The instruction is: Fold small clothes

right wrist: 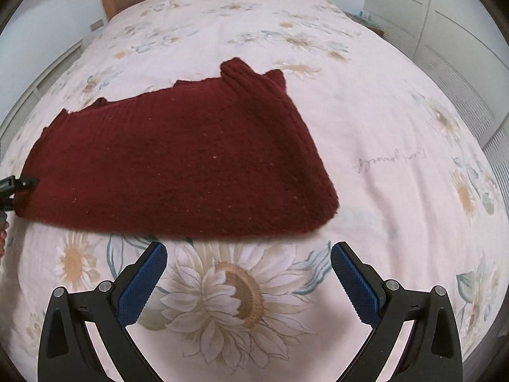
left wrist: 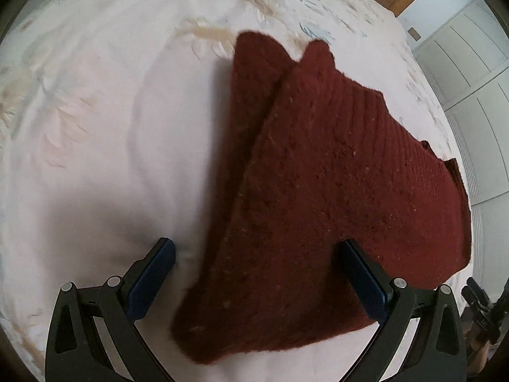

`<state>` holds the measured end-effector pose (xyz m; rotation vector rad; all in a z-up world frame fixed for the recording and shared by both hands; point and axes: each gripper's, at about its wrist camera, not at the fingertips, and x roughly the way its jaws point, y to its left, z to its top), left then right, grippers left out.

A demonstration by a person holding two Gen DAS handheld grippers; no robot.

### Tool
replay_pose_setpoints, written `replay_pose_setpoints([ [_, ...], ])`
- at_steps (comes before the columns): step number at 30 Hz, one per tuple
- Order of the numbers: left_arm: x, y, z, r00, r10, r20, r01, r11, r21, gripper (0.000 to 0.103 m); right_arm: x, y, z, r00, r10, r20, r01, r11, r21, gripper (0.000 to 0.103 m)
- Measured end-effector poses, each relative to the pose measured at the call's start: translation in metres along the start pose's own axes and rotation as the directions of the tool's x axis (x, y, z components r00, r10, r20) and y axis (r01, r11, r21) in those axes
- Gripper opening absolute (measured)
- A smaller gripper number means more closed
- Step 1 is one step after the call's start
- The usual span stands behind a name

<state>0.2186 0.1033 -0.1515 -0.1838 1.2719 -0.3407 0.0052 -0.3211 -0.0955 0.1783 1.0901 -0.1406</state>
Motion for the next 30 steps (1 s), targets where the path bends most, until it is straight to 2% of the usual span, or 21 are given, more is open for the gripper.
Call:
replay_pose_setpoints([
  [3, 0.004, -0.005, -0.002, 1.0, -0.001, 0.002, 0.001, 1.0, 0.022, 0.096, 0.001, -0.003, 0.0, 1.0, 0.002, -0.001, -0.002, 1.0, 0.013, 0.103],
  [5, 0.003, -0.006, -0.002, 1.0, -0.014, 0.0, 0.014, 1.0, 0.025, 0.076, 0.001, -0.004, 0.0, 1.0, 0.004, 0.0, -0.004, 1.0, 0.021, 0.103],
  [8, 0.0, -0.012, -0.001, 1.0, -0.02, -0.007, 0.02, 0.999, 0.037, 0.057, 0.001, -0.006, 0.001, 1.0, 0.011, 0.001, -0.011, 1.0, 0.027, 0.103],
  [9, -0.001, -0.015, -0.002, 1.0, -0.026, -0.008, 0.027, 0.998, 0.052, 0.043, 0.001, -0.007, 0.002, 1.0, 0.014, 0.002, -0.014, 0.999, 0.03, 0.103],
  [11, -0.005, -0.019, -0.003, 0.999, -0.048, -0.011, 0.049, 0.998, 0.049, 0.034, 0.0, -0.009, 0.002, 1.0, 0.017, 0.004, -0.017, 0.999, 0.036, 0.103],
  [16, -0.025, -0.035, -0.005, 0.999, -0.037, 0.004, 0.037, 0.999, 0.028, 0.03, -0.001, -0.013, 0.005, 1.0, 0.008, -0.002, -0.008, 0.999, 0.041, 0.103],
  [20, -0.051, -0.058, -0.002, 0.998, -0.059, 0.024, 0.058, 0.997, 0.059, 0.03, -0.007, -0.022, 0.009, 1.0, 0.005, 0.011, -0.005, 0.999, 0.052, 0.103],
  [27, -0.093, -0.148, 0.015, 0.981, -0.182, 0.06, 0.169, 0.97, 0.174, 0.029, -0.019, -0.038, 0.015, 0.999, 0.026, 0.039, -0.029, 0.996, 0.084, 0.103],
  [30, -0.092, -0.196, 0.023, 0.976, -0.21, 0.052, 0.193, 0.954, 0.231, 0.029, -0.032, -0.046, 0.021, 0.998, 0.025, 0.062, -0.029, 0.997, 0.075, 0.103],
])
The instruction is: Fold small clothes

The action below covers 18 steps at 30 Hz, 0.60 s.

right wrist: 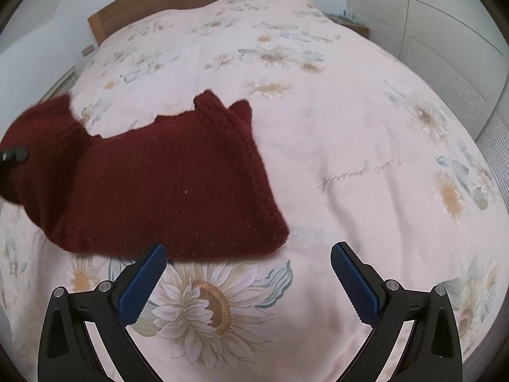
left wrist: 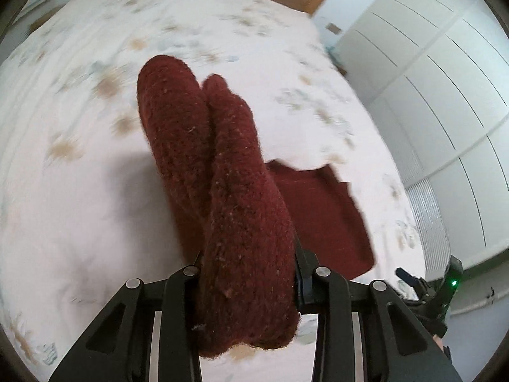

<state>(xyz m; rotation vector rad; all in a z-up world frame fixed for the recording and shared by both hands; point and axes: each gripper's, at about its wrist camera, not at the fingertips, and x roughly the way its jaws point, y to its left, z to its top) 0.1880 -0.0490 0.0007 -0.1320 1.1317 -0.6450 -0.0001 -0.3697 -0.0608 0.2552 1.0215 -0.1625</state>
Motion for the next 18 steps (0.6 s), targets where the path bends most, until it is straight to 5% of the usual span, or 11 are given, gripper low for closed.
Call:
replay_pose_setpoints([
  [9, 0.118, -0.111, 0.002, 0.991, 0.035, -0.131, -0.016, 0.989, 0.146, 0.029, -0.01, -0.023, 0.003, 0.997, -0.076, -0.013, 0.076, 0.997, 0.006, 0.103],
  [18, 0.178, -0.121, -0.02, 0.96, 0.2, -0.196, -0.166, 0.97, 0.176, 0.037, 0.002, -0.043, -0.011, 0.989, -0.125, -0.074, 0.129, 0.991, 0.042, 0.103],
])
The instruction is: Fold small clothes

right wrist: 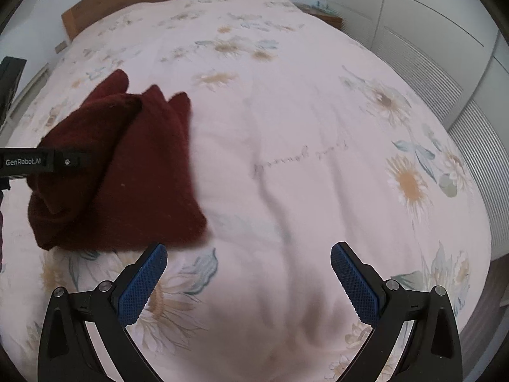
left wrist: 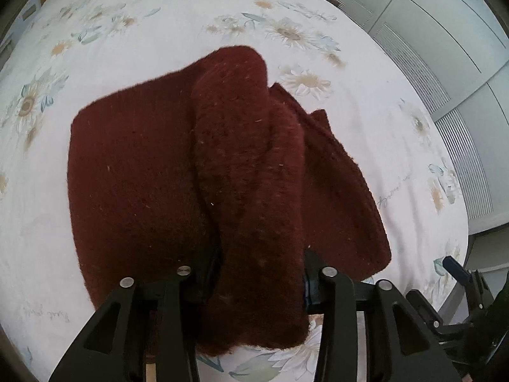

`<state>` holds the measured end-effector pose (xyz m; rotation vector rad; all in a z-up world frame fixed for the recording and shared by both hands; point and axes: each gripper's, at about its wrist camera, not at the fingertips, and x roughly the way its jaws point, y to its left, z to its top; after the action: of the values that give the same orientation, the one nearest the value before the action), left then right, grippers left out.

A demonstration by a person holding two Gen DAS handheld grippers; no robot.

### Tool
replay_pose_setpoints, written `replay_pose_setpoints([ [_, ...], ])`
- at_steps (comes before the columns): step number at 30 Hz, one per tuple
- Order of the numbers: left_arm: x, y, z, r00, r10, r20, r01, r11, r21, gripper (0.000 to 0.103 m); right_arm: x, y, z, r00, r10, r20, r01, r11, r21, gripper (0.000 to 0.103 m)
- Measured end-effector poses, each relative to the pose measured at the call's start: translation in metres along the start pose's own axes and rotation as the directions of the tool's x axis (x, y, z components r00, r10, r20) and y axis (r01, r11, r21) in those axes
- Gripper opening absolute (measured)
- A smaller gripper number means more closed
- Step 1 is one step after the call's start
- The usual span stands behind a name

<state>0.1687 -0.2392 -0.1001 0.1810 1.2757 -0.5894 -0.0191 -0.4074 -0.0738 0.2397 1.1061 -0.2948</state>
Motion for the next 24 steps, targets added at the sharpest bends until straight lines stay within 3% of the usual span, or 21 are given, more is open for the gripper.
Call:
replay_pose_setpoints([
  [7, -0.003, -0.003, 0.0, 0.999, 0.033, 0.003, -0.033, 0.999, 0.01, 0.044, 0.003, -0.006, -0.003, 1.0, -0.002, -0.015, 0.003, 1.0, 0.027, 0.103],
  [14, -0.021, -0.009, 0.001, 0.999, 0.011, 0.038, -0.011, 1.0, 0.004, 0.093, -0.002, -0.006, -0.003, 1.0, -0.005, -0.011, 0.006, 1.0, 0.017, 0.103],
  [18, -0.047, 0.003, -0.003, 0.998, -0.024, 0.065, 0.025, 1.0, -0.009, 0.102, -0.007, -0.003, 0.001, 1.0, 0.002, -0.004, -0.002, 1.0, 0.012, 0.103],
  [24, -0.083, 0.027, -0.003, 0.992, -0.042, 0.117, 0.049, 0.997, -0.058, 0.102, -0.031, 0.02, 0.024, 0.999, 0.028, 0.045, -0.026, 0.998, -0.052, 0.103],
])
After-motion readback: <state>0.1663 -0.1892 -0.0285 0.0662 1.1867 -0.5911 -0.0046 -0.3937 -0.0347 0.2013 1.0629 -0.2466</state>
